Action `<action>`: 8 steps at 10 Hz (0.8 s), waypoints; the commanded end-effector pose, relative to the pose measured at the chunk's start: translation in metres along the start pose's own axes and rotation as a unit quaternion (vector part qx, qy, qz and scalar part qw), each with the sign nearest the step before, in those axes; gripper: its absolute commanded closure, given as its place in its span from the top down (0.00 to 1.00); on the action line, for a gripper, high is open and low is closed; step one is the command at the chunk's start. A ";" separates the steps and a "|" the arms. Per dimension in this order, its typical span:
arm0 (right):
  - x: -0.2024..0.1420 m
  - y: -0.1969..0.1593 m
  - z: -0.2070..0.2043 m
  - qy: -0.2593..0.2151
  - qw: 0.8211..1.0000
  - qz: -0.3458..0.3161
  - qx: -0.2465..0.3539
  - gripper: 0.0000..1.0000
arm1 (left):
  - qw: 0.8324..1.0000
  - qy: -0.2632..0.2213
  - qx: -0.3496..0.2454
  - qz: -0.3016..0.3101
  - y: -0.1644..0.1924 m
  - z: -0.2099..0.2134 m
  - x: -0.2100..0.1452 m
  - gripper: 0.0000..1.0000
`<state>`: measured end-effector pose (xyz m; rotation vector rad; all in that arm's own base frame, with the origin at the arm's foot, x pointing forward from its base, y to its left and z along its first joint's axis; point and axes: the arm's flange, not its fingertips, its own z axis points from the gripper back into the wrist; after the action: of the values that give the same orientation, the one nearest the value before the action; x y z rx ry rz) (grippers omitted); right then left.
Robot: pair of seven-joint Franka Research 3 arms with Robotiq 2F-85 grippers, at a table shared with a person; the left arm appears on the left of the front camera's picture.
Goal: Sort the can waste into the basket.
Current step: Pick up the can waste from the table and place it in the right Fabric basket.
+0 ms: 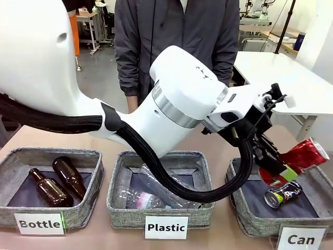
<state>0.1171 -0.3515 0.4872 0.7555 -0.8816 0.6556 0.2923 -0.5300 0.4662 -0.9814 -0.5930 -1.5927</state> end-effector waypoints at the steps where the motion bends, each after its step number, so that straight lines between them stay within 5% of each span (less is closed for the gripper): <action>1: -0.001 0.008 0.005 -0.005 1.000 -0.014 -0.011 1.00 | 0.999 0.018 0.048 0.006 0.035 -0.020 0.005 0.46; 4: -0.001 0.008 0.005 -0.005 1.000 -0.014 -0.011 1.00 | 0.996 0.044 0.066 0.030 0.081 -0.059 0.021 0.46; 8: -0.001 0.008 0.005 -0.005 1.000 -0.014 -0.011 1.00 | 0.993 0.063 0.096 0.042 0.096 -0.063 0.007 0.46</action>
<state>0.1162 -0.3517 0.4874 0.7539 -0.8819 0.6532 0.3664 -0.6038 0.4163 -0.7599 -0.5909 -1.5030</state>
